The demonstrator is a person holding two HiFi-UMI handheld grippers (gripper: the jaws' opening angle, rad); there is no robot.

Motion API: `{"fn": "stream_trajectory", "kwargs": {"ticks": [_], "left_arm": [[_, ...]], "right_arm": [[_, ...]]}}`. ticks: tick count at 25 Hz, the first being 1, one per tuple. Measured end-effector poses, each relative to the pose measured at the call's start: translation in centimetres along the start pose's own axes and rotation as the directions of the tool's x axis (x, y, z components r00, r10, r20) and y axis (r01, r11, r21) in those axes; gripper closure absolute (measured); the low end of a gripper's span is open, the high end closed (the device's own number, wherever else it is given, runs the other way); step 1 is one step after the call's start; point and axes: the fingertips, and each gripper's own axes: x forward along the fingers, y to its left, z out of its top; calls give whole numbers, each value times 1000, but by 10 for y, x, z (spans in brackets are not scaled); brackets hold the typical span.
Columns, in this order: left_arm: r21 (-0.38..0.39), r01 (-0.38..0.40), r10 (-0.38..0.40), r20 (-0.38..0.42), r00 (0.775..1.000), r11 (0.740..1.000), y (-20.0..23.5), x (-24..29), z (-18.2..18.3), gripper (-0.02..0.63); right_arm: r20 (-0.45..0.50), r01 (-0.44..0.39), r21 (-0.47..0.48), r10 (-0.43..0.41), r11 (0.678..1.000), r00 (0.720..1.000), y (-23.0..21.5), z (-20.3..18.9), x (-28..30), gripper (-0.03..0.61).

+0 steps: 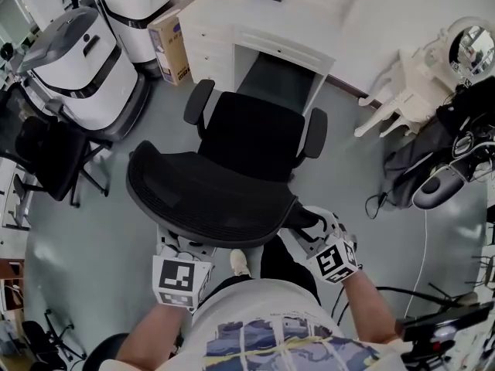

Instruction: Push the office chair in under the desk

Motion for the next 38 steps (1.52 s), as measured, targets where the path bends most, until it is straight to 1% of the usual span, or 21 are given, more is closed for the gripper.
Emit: {"fn": "stream_trajectory", "kwargs": {"ticks": [3,7,16,20,25,30,38], "left_arm": [[-12,2,-2,-7,1000,1000,3,11,3,284],[-4,-8,8,-4,1000,1000,9,29,11,285],[-7,-22,22,-2,1000,1000,11,71,31,287],[3,-18,18,-6,1000,1000,13,93,40,287],[2,-8,8,-24,1000,1000,31,115,48,287],[21,15,-14,-39,999,1000,42,139,56,285],[28,22,-21,-39,999,999,63,175,68,285]], "right_arm": [[8,-12,-2,12,1000,1000,-9,-1,7,351],[17,-35,-17,35,999,999,-24,0,15,358],[8,-57,-52,58,997,998,-71,-4,30,368],[7,-58,-45,59,997,998,-94,-6,39,368],[12,-80,-56,81,995,997,-110,2,57,377],[17,-69,-49,70,996,997,-133,5,73,374],[9,-72,-47,73,996,997,-166,13,100,376]]}}
